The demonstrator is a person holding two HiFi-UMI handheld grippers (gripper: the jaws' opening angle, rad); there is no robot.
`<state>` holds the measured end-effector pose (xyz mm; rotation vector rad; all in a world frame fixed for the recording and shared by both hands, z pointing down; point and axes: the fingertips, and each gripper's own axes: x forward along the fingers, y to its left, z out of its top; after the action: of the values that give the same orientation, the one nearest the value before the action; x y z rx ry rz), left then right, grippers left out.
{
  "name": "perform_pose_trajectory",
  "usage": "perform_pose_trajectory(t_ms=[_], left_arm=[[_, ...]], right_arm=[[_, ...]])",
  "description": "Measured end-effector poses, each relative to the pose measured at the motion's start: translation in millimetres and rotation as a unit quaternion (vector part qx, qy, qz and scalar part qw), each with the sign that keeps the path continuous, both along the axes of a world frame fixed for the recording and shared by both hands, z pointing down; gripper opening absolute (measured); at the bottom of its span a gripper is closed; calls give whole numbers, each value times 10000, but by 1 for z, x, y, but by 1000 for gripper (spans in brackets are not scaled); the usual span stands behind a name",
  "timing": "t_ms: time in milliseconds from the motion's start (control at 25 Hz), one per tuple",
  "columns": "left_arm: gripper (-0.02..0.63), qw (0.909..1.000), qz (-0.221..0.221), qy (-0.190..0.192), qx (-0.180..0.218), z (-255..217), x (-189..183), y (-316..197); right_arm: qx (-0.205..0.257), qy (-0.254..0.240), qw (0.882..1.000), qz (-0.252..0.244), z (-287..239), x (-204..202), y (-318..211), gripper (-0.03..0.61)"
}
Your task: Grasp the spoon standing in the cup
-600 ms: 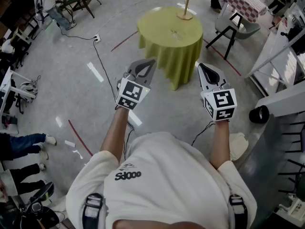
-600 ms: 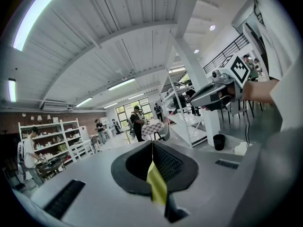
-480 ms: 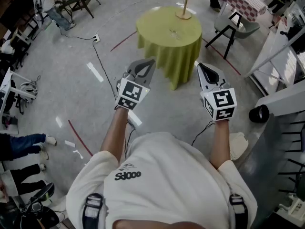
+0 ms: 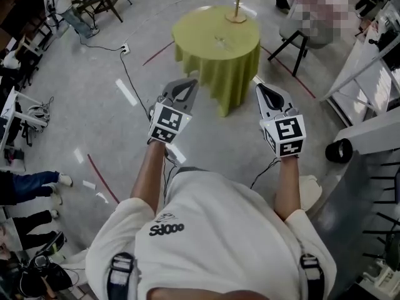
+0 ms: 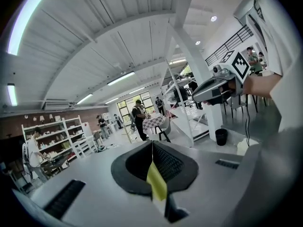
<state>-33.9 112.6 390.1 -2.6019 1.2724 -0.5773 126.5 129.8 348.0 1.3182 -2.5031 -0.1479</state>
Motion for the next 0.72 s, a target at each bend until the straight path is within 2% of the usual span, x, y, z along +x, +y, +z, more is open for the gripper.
perform_pose_trajectory(t_ms=[160,360,720], left_arm=[[29,9998,-105,134,-142,7,17,-5],[29,9994,-168,100,-300,18,20,-22],[29,9993,50,49,-380,40,20,-105]], right_arm=[[-47,-69,9999,73,4,30,-9,22],[-135,-163,9998,49,14,37,-26,22],[-279,-238,9981,495,34,42,-110,23]])
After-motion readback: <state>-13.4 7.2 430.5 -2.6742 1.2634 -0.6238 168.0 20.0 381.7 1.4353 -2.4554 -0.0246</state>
